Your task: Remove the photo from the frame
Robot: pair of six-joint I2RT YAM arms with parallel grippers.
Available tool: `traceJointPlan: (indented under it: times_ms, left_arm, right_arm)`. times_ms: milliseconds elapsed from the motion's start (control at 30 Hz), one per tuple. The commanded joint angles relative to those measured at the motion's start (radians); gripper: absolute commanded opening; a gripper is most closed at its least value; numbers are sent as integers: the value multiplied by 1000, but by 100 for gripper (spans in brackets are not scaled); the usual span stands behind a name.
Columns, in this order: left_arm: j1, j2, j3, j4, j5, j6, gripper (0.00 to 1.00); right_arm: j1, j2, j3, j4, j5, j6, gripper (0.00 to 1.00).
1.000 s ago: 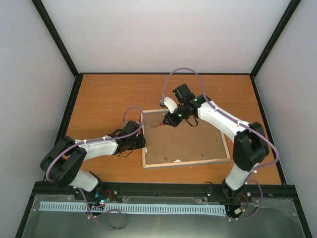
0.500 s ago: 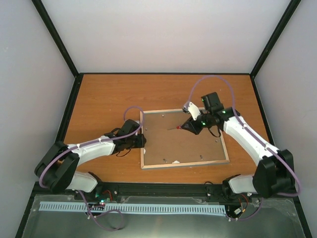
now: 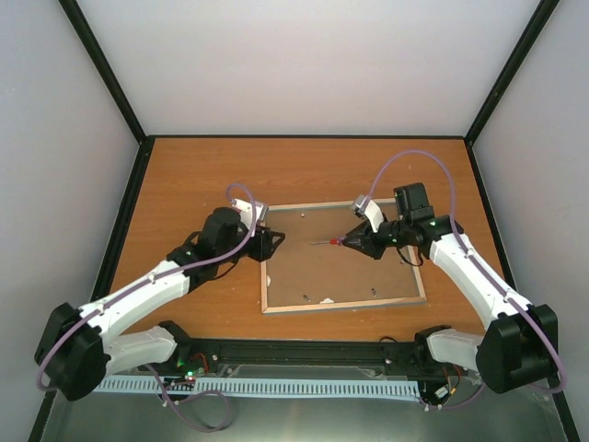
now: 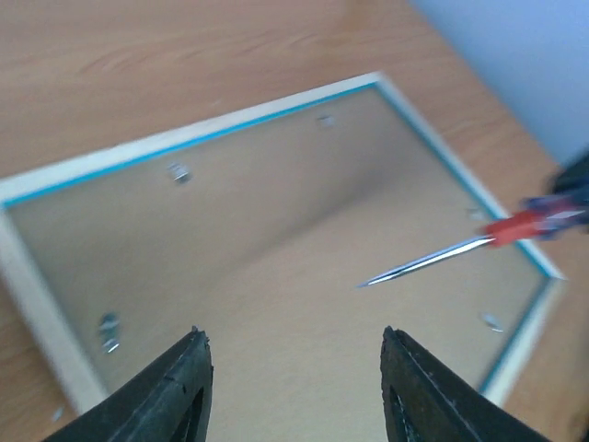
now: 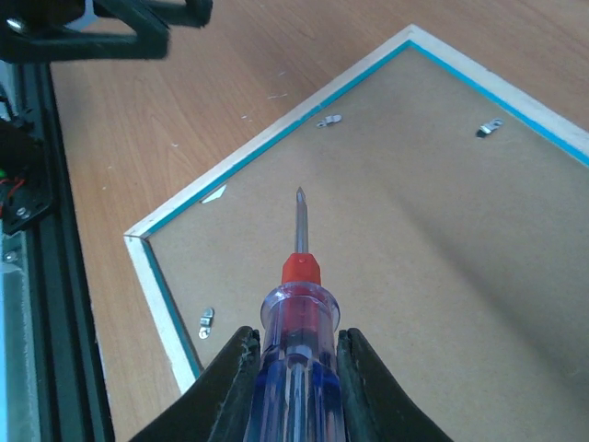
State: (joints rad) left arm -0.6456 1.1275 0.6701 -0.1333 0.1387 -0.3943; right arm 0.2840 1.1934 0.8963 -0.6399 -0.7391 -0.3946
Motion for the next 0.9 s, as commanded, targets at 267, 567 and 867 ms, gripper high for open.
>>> traceJointPlan:
  times_ms: [267, 567, 867]
  left_arm:
    - [-169, -20, 77, 38, 252, 292, 52]
    - [-232, 56, 106, 58, 311, 340, 52]
    - [-256, 184, 180, 62, 346, 383, 54]
  right_arm:
    - [-6, 75, 22, -86, -240, -161, 9]
    - [-5, 96, 39, -173, -331, -258, 10]
    - [-4, 107, 50, -228, -389, -322, 12]
